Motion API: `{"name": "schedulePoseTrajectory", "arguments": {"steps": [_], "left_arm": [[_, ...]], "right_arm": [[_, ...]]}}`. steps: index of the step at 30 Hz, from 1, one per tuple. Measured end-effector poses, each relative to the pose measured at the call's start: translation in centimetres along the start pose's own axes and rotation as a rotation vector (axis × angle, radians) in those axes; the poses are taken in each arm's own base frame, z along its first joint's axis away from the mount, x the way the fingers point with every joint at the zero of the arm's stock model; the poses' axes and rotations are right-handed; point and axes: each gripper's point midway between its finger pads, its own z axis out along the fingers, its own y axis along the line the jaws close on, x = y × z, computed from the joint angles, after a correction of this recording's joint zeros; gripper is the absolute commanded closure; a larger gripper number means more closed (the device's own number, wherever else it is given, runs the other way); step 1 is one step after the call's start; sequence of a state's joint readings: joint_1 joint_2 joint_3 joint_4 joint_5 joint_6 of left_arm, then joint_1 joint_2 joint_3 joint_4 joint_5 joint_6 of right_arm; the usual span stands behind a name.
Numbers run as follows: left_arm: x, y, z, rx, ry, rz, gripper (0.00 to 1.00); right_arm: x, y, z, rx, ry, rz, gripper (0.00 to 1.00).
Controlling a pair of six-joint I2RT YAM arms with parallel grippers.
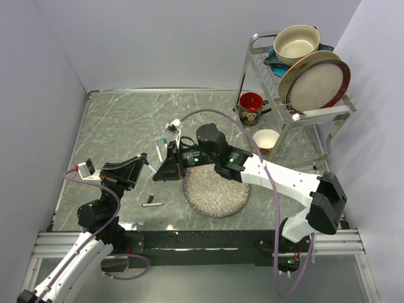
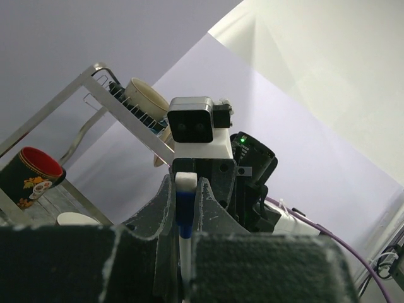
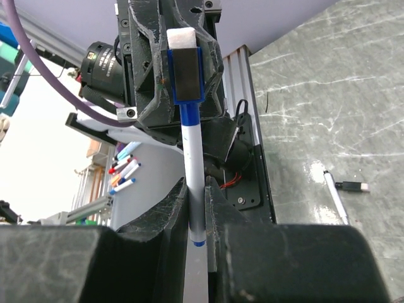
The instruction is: Insert the pens into the pen caps
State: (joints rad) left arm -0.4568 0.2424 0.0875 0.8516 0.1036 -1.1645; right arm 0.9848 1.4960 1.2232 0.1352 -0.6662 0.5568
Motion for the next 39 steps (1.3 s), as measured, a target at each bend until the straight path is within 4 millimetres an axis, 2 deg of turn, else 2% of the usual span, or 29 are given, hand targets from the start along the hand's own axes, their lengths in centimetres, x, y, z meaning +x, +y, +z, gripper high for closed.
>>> {"name": "schedulePoseTrajectory", "arguments": {"steps": [11, 14, 20, 24, 29, 31, 32, 34, 35, 38, 39], "left_arm": [[0.4, 0.6, 1.2, -0.019, -0.021, 0.024, 0.99], [0.0, 1.7, 1.6, -0.066, -0.049, 0.050, 0.99], [1.3, 4.8, 1.6, -0.169, -0.013, 0.080, 0.99], [1.6, 5.3, 1.8, -0.196, 0.005, 0.085, 0.99], [2.5, 5.5, 3.8, -0.272, 0.120, 0.182, 0.99], [3.0, 5.6, 4.7, -0.301, 0.179, 0.229, 0.99], [3.3, 5.5, 5.1, -0.312, 0.208, 0.247, 0.99], [5.2, 5.0, 5.5, -0.308, 0.324, 0.251, 0.99], [5.7, 5.0, 5.7, -0.314, 0.360, 0.259, 0.99], [6.4, 5.2, 6.6, -0.342, 0.445, 0.298, 0.99], [6.4, 5.7, 6.9, -0.361, 0.468, 0.314, 0.99]], "right_arm": [[-1.0, -1.0, -1.0, 0.031, 0.031, -0.041, 1.00], [-1.5, -2.1, -0.7, 0.102, 0.035, -0.083, 1.00], [-0.4, -5.2, -0.9, 0.241, 0.062, -0.094, 1.00], [-0.1, -5.6, -1.0, 0.263, 0.072, -0.090, 1.00], [-0.4, -6.3, -1.7, 0.275, -0.017, -0.117, 0.82], [-0.7, -6.5, -2.3, 0.275, -0.064, -0.122, 0.70], [-0.9, -6.6, -2.6, 0.280, -0.088, -0.126, 0.60], [-2.3, -6.3, -2.8, 0.274, -0.164, -0.152, 0.50], [-2.3, -6.1, -3.2, 0.274, -0.176, -0.157, 0.37], [-2.0, -5.3, -4.8, 0.264, -0.218, -0.174, 0.23], [-1.5, -4.9, -5.4, 0.259, -0.223, -0.181, 0.21]]}}
